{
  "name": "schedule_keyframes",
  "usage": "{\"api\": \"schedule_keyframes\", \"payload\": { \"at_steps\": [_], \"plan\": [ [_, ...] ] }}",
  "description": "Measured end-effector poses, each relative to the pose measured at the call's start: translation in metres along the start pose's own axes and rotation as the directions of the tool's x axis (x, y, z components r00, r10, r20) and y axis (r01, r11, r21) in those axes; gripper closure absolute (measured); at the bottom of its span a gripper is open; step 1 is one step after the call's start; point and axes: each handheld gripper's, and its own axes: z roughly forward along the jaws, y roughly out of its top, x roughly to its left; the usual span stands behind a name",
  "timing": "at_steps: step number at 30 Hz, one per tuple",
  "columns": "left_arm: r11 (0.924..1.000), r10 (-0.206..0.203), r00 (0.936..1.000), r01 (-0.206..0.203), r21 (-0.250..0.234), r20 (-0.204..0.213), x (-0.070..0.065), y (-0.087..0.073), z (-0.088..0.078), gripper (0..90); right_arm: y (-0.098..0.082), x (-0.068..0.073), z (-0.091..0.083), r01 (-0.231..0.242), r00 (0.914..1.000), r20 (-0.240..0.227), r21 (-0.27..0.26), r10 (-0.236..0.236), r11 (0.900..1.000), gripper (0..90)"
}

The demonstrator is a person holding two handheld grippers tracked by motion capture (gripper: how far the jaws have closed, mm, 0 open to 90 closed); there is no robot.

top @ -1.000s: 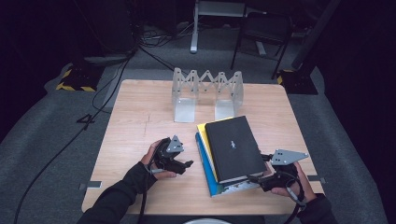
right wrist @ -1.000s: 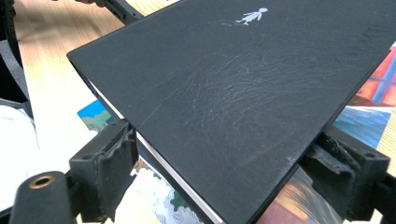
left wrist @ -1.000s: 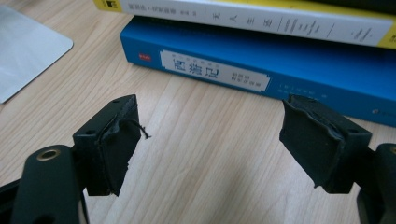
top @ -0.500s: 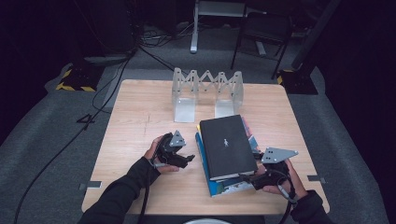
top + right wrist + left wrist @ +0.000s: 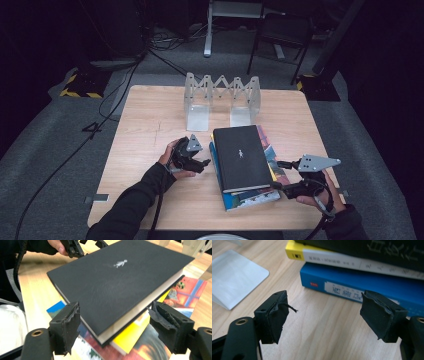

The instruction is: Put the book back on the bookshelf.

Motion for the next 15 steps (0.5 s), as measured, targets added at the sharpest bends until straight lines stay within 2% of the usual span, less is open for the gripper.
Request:
{"api": "schedule_keyframes", "payload": {
  "at_steps": [3, 4, 5, 6, 8, 10, 13, 15],
  "plan": [
    [0.9999, 0.001, 0.9999, -0.001, -0.013, -0.012, 0.002, 0.002, 0.002, 23.4, 0.003, 0.000, 0.003, 0.002, 1.0000, 0.007, 0.011, -0.002, 1.000, 24.1],
    [1.0000, -0.002, 1.0000, 0.002, -0.008, -0.006, 0.002, 0.004, 0.005, 23.4, 0.008, -0.005, 0.013, -0.004, 1.0000, 0.000, 0.027, 0.004, 1.000, 24.0],
    [1.0000, -0.002, 1.0000, 0.002, -0.008, -0.006, 0.002, 0.004, 0.005, 23.4, 0.008, -0.005, 0.013, -0.004, 1.0000, 0.000, 0.027, 0.004, 1.000, 24.0],
    [0.9999, -0.005, 1.0000, 0.005, -0.009, -0.008, 0.002, 0.005, 0.005, 23.4, 0.011, -0.011, 0.022, -0.026, 0.9995, -0.015, 0.034, 0.026, 0.999, 23.8],
    [0.9999, -0.005, 0.9999, 0.005, -0.017, -0.014, 0.004, 0.007, 0.007, 23.4, 0.015, -0.015, 0.035, -0.028, 0.9992, -0.026, 0.068, 0.029, 0.997, 20.0],
    [0.9998, -0.010, 0.9999, 0.009, -0.018, -0.012, 0.006, 0.008, 0.009, 23.4, 0.017, -0.020, 0.040, -0.042, 0.9985, -0.033, 0.072, 0.044, 0.997, 17.0],
    [0.9995, -0.022, 0.9998, 0.022, -0.024, -0.005, 0.008, 0.010, 0.012, 23.4, 0.017, -0.030, 0.046, -0.091, 0.9939, -0.055, 0.083, 0.096, 0.992, 13.2],
    [0.9994, -0.020, 0.9997, 0.020, -0.027, -0.016, 0.008, 0.011, 0.015, 23.7, 0.019, -0.033, 0.051, -0.097, 0.9923, -0.068, 0.086, 0.103, 0.992, 11.3]
  ]
}}
